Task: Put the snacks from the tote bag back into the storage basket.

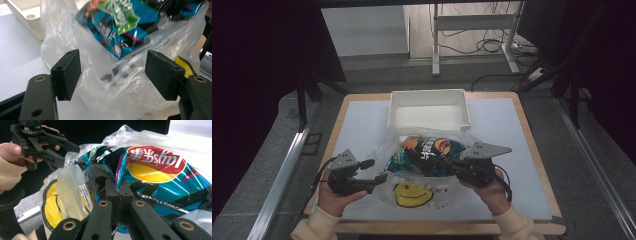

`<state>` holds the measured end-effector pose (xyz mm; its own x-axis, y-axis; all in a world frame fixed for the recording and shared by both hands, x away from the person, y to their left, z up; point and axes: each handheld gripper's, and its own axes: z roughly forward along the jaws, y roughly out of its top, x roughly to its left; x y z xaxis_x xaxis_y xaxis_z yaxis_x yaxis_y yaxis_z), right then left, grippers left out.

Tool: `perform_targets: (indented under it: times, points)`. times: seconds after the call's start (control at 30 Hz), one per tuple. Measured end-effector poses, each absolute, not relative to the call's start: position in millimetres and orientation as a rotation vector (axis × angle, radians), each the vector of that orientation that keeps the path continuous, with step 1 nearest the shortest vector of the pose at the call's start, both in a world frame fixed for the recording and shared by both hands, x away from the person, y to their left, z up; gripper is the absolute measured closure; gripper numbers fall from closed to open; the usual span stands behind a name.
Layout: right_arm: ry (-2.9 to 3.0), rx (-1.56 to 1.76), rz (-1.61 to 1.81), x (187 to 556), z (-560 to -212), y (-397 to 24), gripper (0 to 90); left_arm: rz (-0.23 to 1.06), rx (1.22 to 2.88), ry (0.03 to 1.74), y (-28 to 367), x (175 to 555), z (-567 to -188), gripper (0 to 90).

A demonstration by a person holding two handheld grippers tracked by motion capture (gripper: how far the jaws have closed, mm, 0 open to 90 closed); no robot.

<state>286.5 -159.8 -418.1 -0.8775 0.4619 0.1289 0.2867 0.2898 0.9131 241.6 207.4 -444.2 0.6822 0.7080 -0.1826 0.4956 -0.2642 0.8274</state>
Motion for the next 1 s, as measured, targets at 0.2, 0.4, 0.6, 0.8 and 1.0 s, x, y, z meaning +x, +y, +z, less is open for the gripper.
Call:
perform_targets:
  times: [0.2, 0.4, 0.6, 0.8, 1.0]
  points:
    - [2.344, 0.714, 1.711, 288.5, -411.4, -165.1, 88.8, 0.266, 1.952, 0.933, 203.2, 241.8, -448.6, 28.9]
    - [2.358, 0.699, 1.726, 286.8, -411.2, -162.3, 88.8, 0.275, 1.932, 0.933, 206.3, 240.3, -444.2, 28.9]
    - [2.396, 0.649, 1.741, 280.6, -407.0, -155.1, 88.7, 0.275, 1.921, 0.931, 208.8, 239.2, -442.0, 28.9]
    - [2.433, 0.653, 1.712, 282.0, -414.3, -149.7, 88.8, 0.277, 1.923, 0.931, 209.1, 239.5, -441.9, 28.9]
    - [2.484, 0.659, 1.638, 285.7, -426.4, -144.2, 88.8, 0.286, 1.907, 0.937, 213.7, 239.2, -439.4, 28.9]
